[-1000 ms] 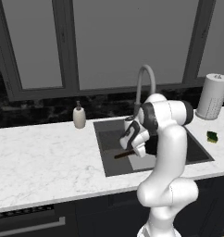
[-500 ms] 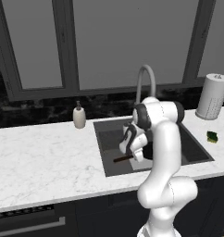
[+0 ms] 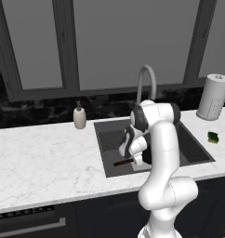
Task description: Pick the pan and sponge and place them into the sink. Then turn on the water.
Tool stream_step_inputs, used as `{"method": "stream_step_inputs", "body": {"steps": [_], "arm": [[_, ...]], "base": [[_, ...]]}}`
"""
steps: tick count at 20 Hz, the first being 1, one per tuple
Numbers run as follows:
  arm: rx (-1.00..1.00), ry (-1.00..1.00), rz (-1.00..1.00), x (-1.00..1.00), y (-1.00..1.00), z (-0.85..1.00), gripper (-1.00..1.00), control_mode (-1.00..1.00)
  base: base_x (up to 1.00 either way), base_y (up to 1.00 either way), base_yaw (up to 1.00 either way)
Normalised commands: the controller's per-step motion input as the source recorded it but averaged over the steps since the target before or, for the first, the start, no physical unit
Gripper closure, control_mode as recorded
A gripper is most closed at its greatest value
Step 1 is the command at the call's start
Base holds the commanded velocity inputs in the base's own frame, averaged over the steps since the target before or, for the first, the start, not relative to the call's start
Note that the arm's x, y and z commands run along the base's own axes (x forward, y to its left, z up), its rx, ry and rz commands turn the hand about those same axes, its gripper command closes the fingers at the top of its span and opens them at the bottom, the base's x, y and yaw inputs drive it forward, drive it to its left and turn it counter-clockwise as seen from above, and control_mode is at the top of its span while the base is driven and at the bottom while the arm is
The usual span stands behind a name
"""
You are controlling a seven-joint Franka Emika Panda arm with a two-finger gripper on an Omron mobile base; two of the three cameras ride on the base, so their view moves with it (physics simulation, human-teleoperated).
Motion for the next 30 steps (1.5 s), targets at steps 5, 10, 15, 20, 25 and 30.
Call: {"method": "stream_step_inputs", "body": {"steps": [5, 10, 15, 20, 25, 30], "arm": [[0.04, 0.0, -0.03, 0.0, 0.0, -0.3, -1.0, -1.0], [0.03, -0.04, 0.0, 0.0, -0.03, 0.01, -1.0, -1.0], [0.0, -0.07, 0.0, -0.05, -0.05, 0.46, -1.0, -1.0], [0.0, -0.05, 0.01, -0.18, 0.02, 0.91, -1.0, -1.0], [0.01, -0.1, 0.15, -0.37, 0.03, 1.0, -1.0, -1.0], [0.02, -0.11, 0.33, -0.36, 0.0, 1.0, -1.0, -1.0]], "base": [[0.0, 0.0, 0.0], [0.0, 0.0, 0.0], [0.0, 0.0, 0.0], [0.0, 0.0, 0.0], [0.0, 0.0, 0.0], [0.0, 0.0, 0.0]]}}
